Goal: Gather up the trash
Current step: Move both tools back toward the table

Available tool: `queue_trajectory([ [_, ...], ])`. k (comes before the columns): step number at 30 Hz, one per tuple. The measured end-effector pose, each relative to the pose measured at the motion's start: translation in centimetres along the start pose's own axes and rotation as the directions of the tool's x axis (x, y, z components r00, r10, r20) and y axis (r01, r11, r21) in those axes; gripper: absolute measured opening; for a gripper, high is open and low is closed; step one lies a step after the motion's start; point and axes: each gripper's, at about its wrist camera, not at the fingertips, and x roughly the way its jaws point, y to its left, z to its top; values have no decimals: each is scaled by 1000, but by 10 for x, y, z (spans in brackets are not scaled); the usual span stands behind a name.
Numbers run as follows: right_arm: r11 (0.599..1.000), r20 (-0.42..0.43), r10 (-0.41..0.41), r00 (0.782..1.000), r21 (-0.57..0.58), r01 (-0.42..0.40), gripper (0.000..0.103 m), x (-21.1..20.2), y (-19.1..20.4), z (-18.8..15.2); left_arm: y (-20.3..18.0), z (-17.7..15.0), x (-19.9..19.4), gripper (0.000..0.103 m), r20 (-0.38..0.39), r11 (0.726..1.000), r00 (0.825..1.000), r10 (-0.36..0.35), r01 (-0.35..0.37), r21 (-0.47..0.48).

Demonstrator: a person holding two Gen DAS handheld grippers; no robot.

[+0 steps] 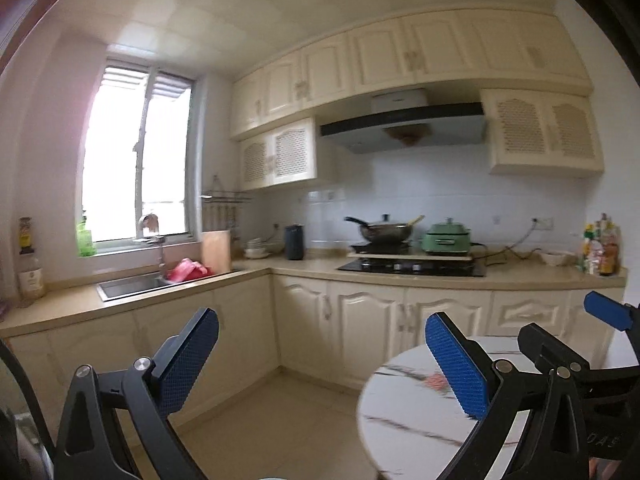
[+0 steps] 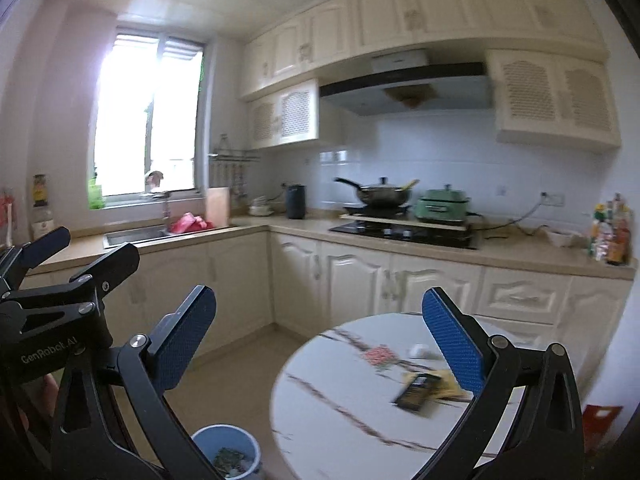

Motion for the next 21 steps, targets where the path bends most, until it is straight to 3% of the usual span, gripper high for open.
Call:
queue_trajectory([
  [3,997,-1,-73,997,9,73,103,-12,-28,0,-18,-2,8,102,-14,998,998,-57,57,26],
  [8,984,-37,-171,985,40,173,103,-14,-74,-5,-36,14,54,103,-58,990,990,-132,135,49],
  [14,971,-103,-221,970,73,228,103,18,-124,-14,-41,23,144,102,-215,981,963,-165,183,63],
  [18,959,-170,-254,952,82,271,103,51,-155,-27,-38,14,209,102,-337,980,926,-173,196,35],
  [21,949,-241,-269,932,97,299,103,85,-177,-45,-42,0,260,102,-451,974,868,-207,227,-10],
])
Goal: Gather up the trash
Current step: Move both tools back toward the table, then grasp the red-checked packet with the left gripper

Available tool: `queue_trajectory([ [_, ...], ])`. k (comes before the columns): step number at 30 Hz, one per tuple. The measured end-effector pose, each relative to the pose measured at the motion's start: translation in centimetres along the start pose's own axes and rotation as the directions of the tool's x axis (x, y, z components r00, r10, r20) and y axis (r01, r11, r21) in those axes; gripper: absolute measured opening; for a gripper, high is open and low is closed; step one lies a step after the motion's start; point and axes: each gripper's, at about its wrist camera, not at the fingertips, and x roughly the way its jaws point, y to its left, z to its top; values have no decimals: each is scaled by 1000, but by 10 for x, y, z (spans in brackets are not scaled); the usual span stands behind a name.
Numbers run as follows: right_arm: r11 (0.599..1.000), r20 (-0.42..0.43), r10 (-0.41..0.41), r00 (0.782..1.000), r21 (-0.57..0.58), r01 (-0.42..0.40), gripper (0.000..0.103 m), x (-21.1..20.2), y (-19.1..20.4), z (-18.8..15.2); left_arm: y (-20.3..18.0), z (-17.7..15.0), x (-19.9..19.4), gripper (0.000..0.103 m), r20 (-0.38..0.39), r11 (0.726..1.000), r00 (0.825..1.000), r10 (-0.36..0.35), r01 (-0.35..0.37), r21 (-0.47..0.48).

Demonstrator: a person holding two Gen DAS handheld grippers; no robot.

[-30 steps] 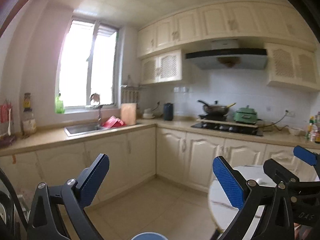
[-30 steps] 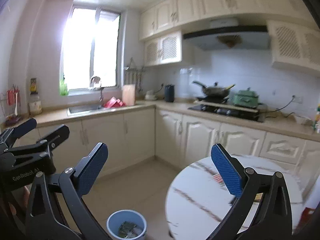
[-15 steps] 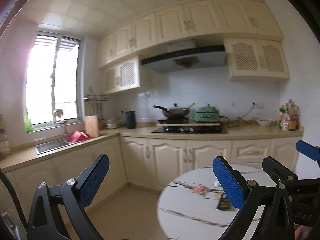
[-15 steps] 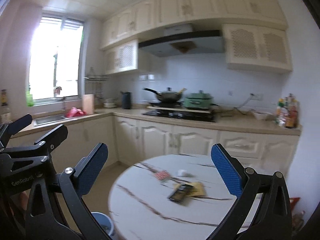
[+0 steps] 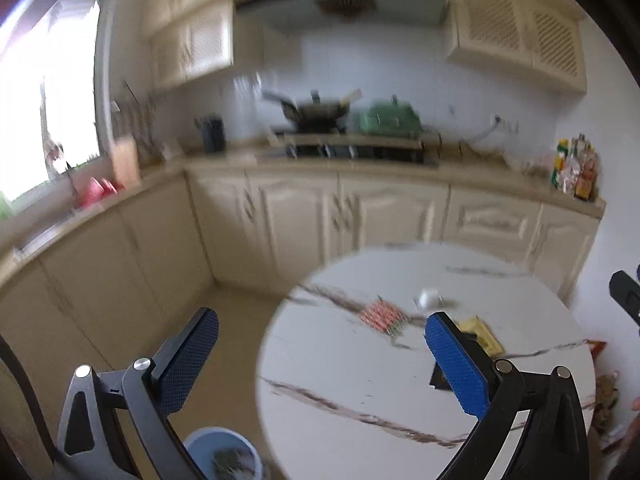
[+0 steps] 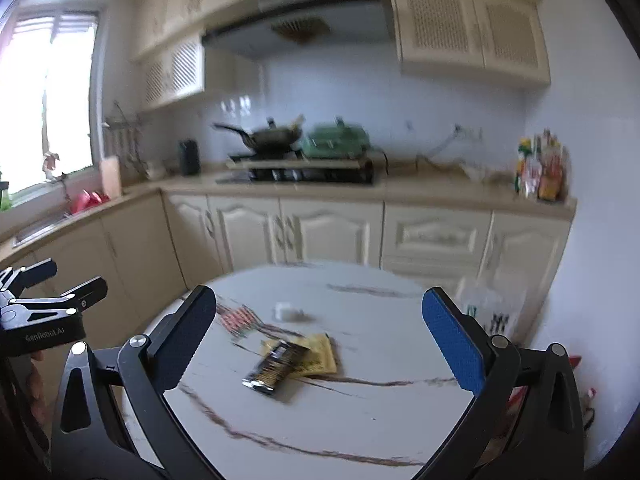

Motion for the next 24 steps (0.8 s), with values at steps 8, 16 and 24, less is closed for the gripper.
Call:
queue_trajectory([
  [8,999,-207,-4,978,39,13,103,111,-18,-30,-12,34,137,102,-244,991,962,-123,133,28],
  [16,998,-312,29,950,56,-12,103,169,-30,-48,-9,64,225,102,-360,980,923,-135,177,87],
  [24,999,-338,42,940,44,-29,103,198,-26,-46,-8,65,261,103,-411,969,905,-111,190,158],
])
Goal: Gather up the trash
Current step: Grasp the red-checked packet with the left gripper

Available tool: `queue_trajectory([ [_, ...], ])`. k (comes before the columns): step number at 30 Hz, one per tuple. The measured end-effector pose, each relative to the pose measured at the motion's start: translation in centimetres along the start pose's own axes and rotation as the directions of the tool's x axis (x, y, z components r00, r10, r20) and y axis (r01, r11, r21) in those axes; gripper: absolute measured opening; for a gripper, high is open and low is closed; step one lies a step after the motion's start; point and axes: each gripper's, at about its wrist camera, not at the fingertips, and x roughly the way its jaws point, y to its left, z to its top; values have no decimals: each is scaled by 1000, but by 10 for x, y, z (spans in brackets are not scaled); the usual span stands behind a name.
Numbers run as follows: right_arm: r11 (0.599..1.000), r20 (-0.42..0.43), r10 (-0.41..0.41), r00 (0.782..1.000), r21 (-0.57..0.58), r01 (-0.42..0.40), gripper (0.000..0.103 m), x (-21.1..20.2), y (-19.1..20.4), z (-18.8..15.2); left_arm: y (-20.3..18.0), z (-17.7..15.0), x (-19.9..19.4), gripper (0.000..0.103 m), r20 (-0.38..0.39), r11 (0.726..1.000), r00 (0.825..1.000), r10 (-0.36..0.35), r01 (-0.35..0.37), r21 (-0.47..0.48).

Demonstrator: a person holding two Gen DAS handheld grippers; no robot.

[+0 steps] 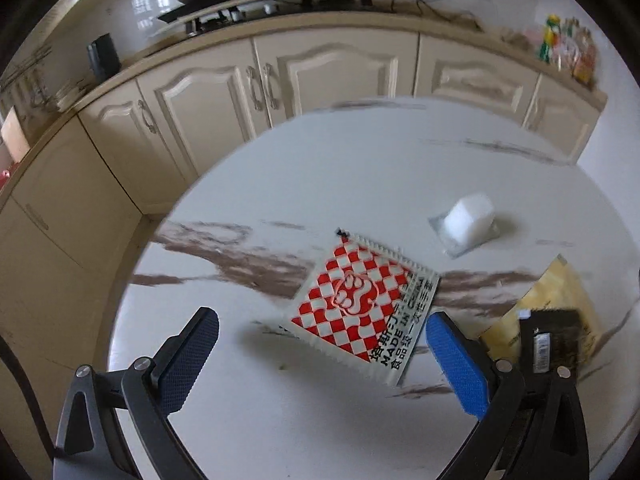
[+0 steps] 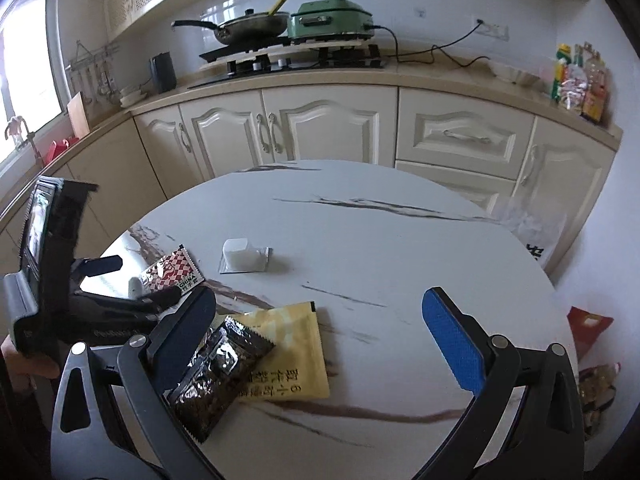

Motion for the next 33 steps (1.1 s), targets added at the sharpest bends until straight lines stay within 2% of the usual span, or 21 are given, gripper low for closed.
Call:
queue_trajectory([
  [1,1000,-4,2,1000,-1,-2,103,3,1,1,3,1,2,102,-11,1000,1000,-25,25,-12],
  [4,1000,-17,20,1000,-10,-20,103,13,6,7,8,4,4,102,-2,999,1000,-31,31,-10],
  [5,1000,-25,16,1000,-18,-16,103,18,9,9,10,5,2,97,4,999,999,-38,38,-3],
  [6,1000,-31,14,999,-25,-14,103,23,12,10,9,2,3,85,11,999,999,-44,44,3],
  [7,999,-49,17,999,-34,-19,103,31,15,13,12,4,-1,79,24,998,998,-55,54,15],
  [8,999,-66,25,998,-38,-27,103,37,18,14,7,2,2,64,30,998,998,-58,57,18],
  [9,999,-77,33,996,-37,-36,103,43,21,14,7,3,3,58,30,998,998,-62,61,22],
  [11,998,-100,31,995,-43,-35,103,53,27,14,1,-1,10,54,38,997,997,-72,70,34],
  [16,998,-121,44,992,-47,-50,103,66,35,15,6,-11,10,23,53,995,994,-99,99,11],
  [23,993,-207,78,975,-67,-93,103,101,53,21,15,-19,-1,9,56,986,985,-162,165,-39],
  [26,994,-228,52,972,-84,-73,103,113,64,24,21,-24,-11,7,59,982,983,-175,179,-58],
  [27,993,-229,48,972,-94,-71,97,115,67,25,23,-26,-13,6,61,983,983,-171,175,-59],
  [28,993,-236,47,971,-97,-71,83,119,70,26,25,-28,-15,6,61,983,984,-168,172,-63],
  [29,992,-248,51,968,-97,-77,73,122,72,27,26,-30,-17,6,61,982,983,-171,175,-66],
  [32,990,-244,11,970,-133,-44,57,128,77,29,30,-33,-21,6,63,981,983,-173,177,-83],
  [33,989,-242,1,970,-144,-37,46,127,78,29,31,-34,-23,5,65,979,982,-178,184,-90],
])
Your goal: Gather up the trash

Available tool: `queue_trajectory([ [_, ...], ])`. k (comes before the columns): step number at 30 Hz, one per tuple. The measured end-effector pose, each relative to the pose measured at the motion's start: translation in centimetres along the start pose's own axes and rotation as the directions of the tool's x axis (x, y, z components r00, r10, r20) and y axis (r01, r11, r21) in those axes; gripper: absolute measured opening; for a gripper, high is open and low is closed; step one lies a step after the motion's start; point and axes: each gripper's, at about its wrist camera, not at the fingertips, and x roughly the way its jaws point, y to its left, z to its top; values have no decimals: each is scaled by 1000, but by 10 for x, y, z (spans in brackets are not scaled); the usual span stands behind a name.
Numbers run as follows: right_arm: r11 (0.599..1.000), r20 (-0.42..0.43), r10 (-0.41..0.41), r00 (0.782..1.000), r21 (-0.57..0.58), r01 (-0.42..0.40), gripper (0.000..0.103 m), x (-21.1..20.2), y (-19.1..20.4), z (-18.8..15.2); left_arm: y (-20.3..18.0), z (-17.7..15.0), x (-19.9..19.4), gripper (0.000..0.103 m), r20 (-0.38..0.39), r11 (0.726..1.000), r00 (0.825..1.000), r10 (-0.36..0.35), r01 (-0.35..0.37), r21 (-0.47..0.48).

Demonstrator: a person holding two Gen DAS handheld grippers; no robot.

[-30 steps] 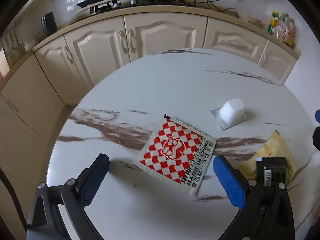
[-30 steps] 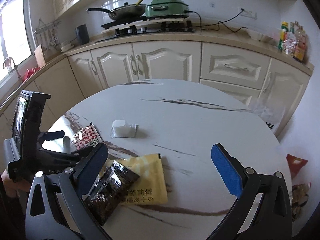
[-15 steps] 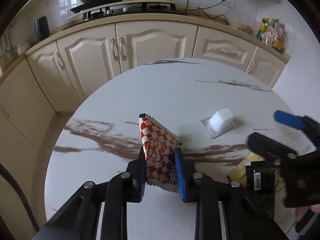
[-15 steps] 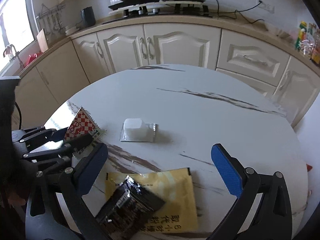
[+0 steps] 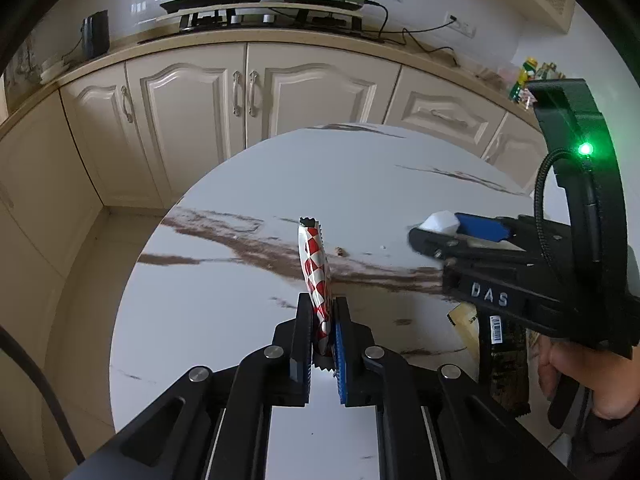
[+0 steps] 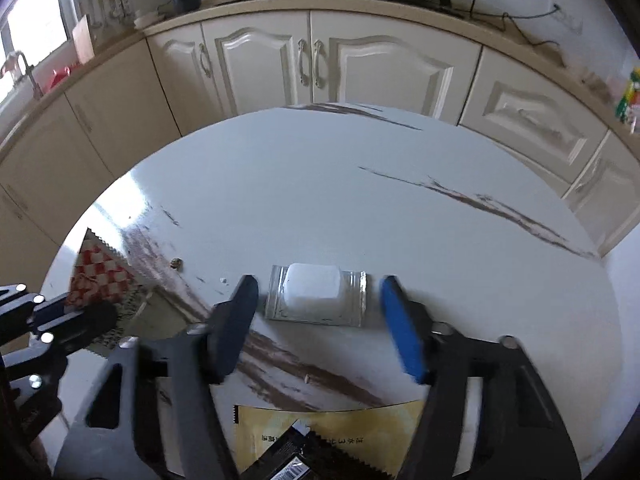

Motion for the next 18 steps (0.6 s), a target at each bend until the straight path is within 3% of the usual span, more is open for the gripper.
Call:
queue_trajectory([
  [5,1000,8,-6,1000,-29,6,44,-5,2,-5,7,-7,-12,5,5,998,999,-52,52,-31],
  [7,1000,30,-2,1000,-17,3,26,-14,-2,-7,9,-10,-19,5,11,997,997,-73,73,-38],
  [8,1000,39,6,999,-15,-6,23,-19,-2,-7,9,-12,-22,5,16,996,997,-74,74,-40],
  [9,1000,43,16,999,-16,-15,4,-24,-1,-7,9,-13,-26,5,21,996,997,-75,76,-43],
  [10,1000,52,17,999,-17,-16,1,-30,-1,-7,11,-16,-32,5,29,995,996,-88,90,-48],
  [14,1000,41,16,999,-18,-15,1,-38,-1,-9,15,-23,-44,5,40,994,995,-88,90,-56],
  [16,998,45,63,997,15,-64,6,-39,-7,-10,15,-27,-51,5,50,994,995,-88,91,-62],
  [17,996,41,82,996,24,-83,14,-38,-9,-10,16,-30,-55,5,58,994,995,-80,84,-70],
  [18,996,46,77,996,45,-79,42,-37,-12,-9,16,-33,-59,5,64,994,995,-79,83,-75],
])
